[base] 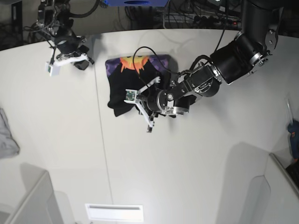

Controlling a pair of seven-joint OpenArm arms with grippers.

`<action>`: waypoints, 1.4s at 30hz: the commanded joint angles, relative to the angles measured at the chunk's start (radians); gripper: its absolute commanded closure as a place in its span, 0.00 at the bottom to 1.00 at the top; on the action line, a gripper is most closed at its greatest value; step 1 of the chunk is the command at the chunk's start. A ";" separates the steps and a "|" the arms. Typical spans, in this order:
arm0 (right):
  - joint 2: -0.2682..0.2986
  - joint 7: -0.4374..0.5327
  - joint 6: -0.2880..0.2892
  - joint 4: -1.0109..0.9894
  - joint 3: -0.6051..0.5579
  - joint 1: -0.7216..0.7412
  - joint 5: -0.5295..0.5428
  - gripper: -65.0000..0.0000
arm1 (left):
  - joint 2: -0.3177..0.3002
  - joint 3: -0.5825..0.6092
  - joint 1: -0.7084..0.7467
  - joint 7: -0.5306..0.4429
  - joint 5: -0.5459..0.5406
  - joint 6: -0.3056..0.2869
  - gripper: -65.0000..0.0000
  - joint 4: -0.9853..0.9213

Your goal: Fold the T-shirt properly

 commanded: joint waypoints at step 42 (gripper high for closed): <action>0.045 0.079 0.012 0.086 -0.037 -0.021 -0.135 1.00 | 0.028 -0.669 0.205 0.240 0.007 -0.044 1.00 0.627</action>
